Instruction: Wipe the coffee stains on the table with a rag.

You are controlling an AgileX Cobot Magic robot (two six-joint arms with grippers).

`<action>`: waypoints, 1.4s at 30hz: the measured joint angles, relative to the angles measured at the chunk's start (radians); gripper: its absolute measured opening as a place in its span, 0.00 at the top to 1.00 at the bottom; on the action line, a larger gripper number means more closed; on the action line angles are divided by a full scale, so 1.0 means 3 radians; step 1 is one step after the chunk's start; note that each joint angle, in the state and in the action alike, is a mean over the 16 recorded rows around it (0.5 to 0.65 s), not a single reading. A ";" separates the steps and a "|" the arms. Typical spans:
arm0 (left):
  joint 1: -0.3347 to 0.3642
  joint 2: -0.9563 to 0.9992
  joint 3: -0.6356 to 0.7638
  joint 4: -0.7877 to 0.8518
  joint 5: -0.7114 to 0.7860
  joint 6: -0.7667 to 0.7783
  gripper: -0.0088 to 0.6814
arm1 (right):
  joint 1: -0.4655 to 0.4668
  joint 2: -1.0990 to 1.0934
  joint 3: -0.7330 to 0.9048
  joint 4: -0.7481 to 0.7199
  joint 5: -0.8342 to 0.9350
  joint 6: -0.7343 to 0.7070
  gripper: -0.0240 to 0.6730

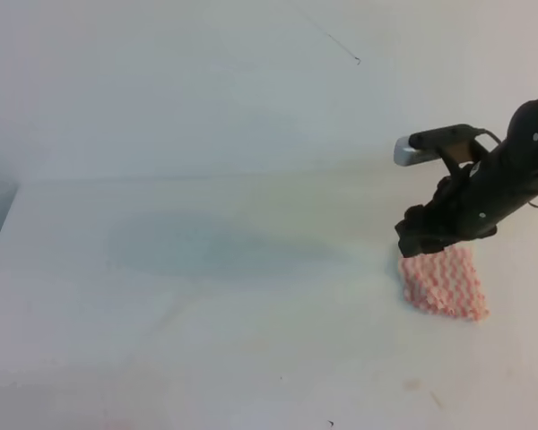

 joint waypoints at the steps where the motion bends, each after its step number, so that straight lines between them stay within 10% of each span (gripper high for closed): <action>1: 0.0000 0.0000 0.0000 0.0000 0.0000 0.0000 0.99 | 0.0000 -0.0051 0.0001 0.0028 0.0009 -0.0028 0.42; 15: 0.0000 0.0000 0.0000 0.0000 0.0000 0.0000 0.99 | 0.0000 -0.1262 0.0195 0.0585 0.0194 -0.0429 0.95; 42: 0.0000 0.0000 0.0000 0.0000 -0.0003 0.0000 0.99 | -0.0031 -0.3738 0.2036 0.0875 -0.0660 -0.0612 0.97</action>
